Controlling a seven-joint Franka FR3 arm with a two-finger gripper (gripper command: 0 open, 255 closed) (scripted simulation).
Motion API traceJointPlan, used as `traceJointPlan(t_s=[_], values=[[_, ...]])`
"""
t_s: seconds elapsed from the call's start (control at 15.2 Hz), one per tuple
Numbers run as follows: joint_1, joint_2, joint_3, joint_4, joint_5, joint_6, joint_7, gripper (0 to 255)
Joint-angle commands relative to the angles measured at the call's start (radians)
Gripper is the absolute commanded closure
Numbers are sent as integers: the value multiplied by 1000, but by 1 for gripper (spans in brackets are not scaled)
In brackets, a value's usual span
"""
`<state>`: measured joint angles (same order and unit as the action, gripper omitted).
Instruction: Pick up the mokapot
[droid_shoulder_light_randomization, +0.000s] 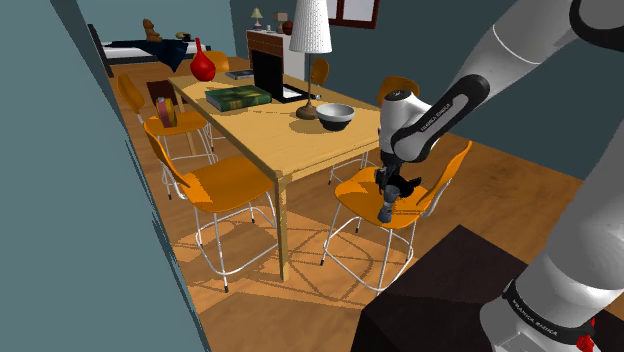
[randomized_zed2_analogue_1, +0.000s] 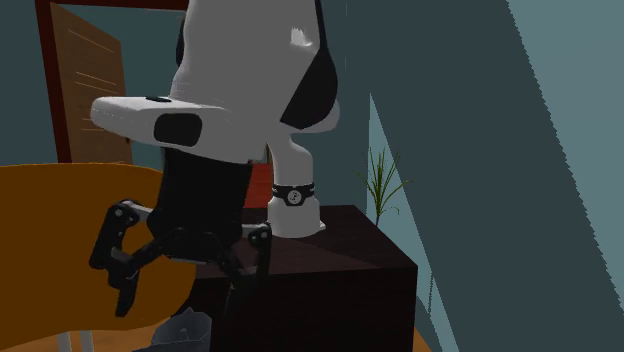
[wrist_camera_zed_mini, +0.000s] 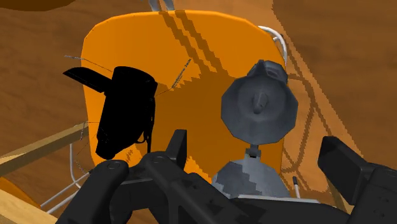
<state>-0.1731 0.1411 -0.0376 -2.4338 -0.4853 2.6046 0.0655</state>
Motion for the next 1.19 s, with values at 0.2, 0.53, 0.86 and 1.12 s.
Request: traceJointPlan(t_s=[0.2,0.53,0.86,1.12], values=[[4,81,-17,16,-51,62,47,0],[11,131,-31,23,-84,102,81,0],[10,131,-31,23,-83,101,80,255],[10,129,-31,22,-83,101,80,255]])
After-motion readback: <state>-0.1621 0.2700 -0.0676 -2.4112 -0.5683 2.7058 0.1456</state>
